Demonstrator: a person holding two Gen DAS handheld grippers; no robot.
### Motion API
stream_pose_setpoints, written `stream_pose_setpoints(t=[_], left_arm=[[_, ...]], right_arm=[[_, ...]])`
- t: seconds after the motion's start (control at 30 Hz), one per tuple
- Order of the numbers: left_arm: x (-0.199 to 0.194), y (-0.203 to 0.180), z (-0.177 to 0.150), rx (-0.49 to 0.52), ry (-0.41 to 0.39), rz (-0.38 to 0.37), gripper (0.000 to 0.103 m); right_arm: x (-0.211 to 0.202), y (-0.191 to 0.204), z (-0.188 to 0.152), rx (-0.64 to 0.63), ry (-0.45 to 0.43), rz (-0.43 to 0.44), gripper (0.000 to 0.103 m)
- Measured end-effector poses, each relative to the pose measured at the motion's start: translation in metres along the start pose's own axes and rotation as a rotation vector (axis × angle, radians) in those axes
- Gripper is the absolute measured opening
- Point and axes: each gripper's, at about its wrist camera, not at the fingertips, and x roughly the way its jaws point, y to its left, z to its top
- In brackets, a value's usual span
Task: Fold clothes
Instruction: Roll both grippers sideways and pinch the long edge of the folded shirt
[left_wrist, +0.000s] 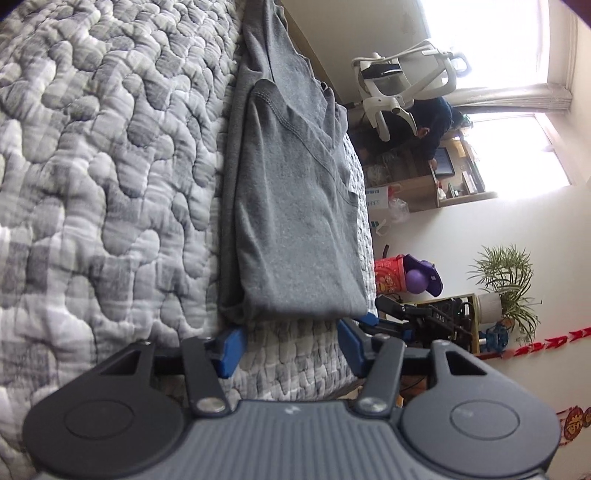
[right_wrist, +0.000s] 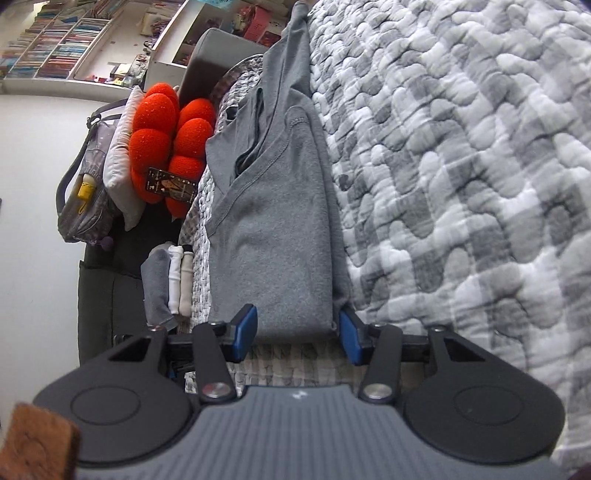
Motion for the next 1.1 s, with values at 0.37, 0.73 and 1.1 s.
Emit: stream_pose_setpoints(t=[0.37, 0.73, 1.1], left_arm=[[0.002, 0.01, 0.012, -0.052, -0.051, 0.008, 0.034], [0.004, 0.015, 0.018, -0.075, -0.085, -0.019, 0.034], [-0.002, 0.016, 0.011, -0.08, -0.113, 0.037, 0.011]], right_arm=[[0.014, 0.004, 0.008, -0.012, -0.012, 0.03, 0.049], [0.032, 0.012, 0.014, -0.035, -0.014, 0.031, 0.047], [0.027, -0.003, 0.011, 0.033, -0.031, 0.027, 0.014]])
